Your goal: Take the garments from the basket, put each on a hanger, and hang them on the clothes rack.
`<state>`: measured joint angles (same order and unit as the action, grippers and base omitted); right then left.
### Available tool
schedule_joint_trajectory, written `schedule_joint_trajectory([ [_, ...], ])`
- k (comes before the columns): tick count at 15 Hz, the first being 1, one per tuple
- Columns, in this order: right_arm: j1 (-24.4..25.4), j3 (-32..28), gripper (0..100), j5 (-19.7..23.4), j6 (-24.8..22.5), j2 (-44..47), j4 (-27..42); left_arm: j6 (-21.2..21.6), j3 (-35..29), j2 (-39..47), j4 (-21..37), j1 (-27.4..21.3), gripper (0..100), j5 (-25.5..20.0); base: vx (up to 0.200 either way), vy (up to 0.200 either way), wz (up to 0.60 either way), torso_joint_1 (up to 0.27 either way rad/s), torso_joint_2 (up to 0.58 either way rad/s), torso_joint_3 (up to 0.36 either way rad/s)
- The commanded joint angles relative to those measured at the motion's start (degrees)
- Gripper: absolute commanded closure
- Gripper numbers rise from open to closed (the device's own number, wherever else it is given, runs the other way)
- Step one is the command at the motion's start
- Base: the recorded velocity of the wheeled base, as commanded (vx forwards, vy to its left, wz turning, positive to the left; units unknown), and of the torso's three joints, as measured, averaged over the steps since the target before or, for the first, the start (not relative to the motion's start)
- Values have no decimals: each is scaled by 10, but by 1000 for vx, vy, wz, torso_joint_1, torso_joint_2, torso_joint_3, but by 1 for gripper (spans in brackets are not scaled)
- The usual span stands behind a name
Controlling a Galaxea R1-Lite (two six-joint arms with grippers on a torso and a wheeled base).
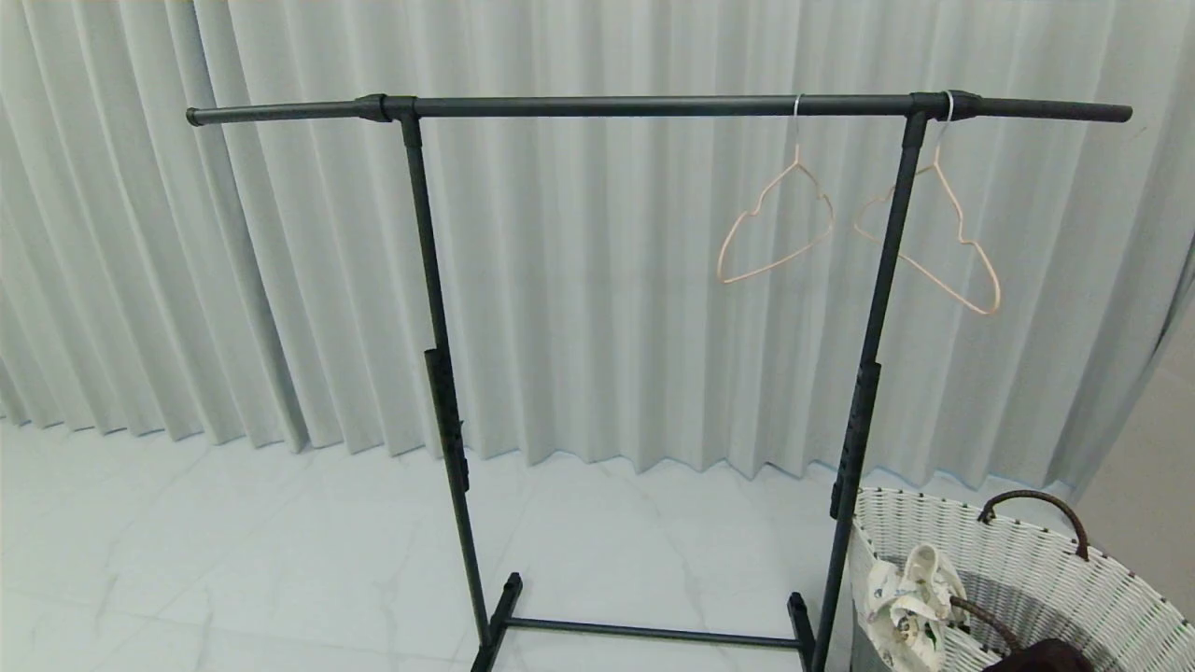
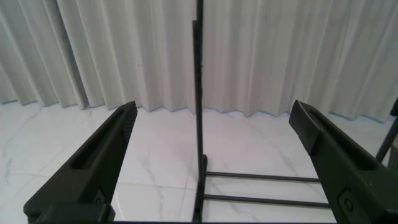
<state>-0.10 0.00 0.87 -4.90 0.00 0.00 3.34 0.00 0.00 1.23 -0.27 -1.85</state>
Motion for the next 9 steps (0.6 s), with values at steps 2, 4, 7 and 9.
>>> schedule_joint_trajectory([
  [2, 0, 0, 0, 0, 1, 1, 0, 0, 0, 0, 0, 0, 0, 0, 0, 0, 0, 0, 0, 0],
  [4, 0, 0, 0, 0, 3, 1, 0, 0, 0, 0, 0, 0, 0, 0, 0, 0, 0, 0, 0, 0],
  [7, 0, 0, 0, 0, 4, 1, 0, -1, 0, 0, 0, 0, 0, 0, 0, 0, 0, 0, 0, 0],
  [9, 0, 0, 0, 0, 7, 1, 0, -1, 0, 0, 0, 0, 0, 0, 200, 0, 0, 2, 2, 0],
])
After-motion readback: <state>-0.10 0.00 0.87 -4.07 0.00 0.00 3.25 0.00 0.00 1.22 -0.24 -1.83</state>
